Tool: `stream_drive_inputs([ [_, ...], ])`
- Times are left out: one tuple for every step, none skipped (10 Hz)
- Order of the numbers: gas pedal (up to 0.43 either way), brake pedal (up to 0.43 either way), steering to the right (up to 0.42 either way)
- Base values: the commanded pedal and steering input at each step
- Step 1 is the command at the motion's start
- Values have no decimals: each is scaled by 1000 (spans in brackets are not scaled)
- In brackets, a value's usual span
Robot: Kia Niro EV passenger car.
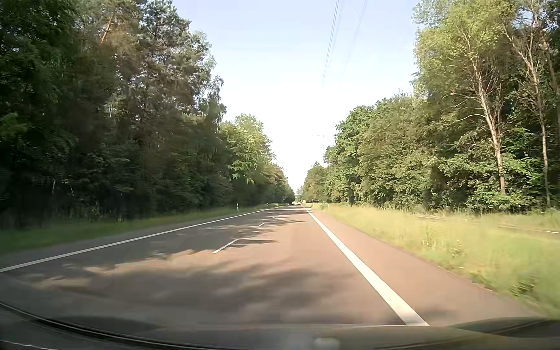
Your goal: Follow the waypoints while adhering to traffic rules and regulations
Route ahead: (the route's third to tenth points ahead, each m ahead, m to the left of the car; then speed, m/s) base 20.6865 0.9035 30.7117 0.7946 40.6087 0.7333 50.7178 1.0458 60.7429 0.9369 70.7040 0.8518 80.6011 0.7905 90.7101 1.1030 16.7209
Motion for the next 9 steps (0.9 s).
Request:
stream_drive_inputs([
  [138, 30, 0],
  [138, 30, 0],
  [138, 30, 0],
  [138, 30, 0],
  [138, 30, 0],
  [138, 30, 0],
  [138, 30, 0],
  [138, 30, 0],
  [138, 30, 0],
])
